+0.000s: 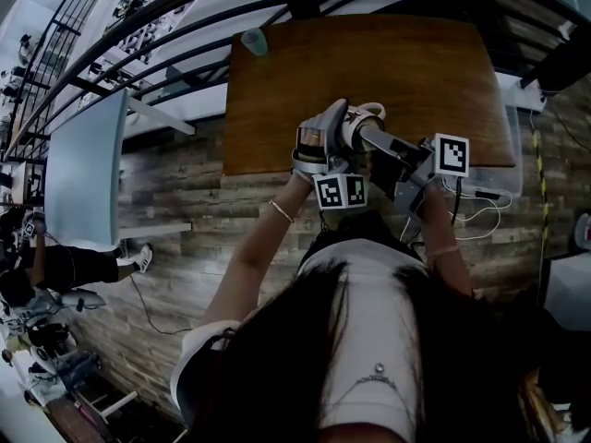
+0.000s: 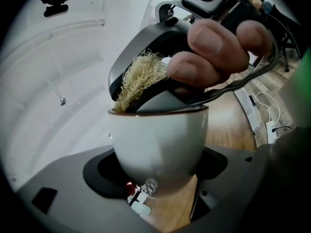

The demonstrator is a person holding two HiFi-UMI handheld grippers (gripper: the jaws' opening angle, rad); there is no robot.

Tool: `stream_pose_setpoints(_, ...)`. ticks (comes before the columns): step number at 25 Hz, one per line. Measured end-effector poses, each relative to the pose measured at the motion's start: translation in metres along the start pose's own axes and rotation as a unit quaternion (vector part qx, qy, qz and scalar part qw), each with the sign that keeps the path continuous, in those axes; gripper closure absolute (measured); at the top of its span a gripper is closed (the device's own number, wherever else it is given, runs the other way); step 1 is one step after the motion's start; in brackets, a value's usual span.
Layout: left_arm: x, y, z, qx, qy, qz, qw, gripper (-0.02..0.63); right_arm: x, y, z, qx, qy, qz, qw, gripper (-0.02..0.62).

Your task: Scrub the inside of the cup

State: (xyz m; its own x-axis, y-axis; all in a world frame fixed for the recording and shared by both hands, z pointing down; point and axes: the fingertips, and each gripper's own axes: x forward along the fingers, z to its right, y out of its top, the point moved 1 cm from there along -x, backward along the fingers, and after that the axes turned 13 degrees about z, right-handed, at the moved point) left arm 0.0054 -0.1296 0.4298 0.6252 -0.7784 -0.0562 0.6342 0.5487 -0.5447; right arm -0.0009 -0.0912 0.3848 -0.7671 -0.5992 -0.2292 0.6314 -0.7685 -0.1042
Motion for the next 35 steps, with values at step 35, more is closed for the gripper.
stream_pose_setpoints(35, -0.011, 0.001, 0.018, 0.036, -0.052, 0.009, 0.9980, 0.207, -0.011, -0.039, 0.022, -0.394, -0.103, -0.344, 0.846, 0.522)
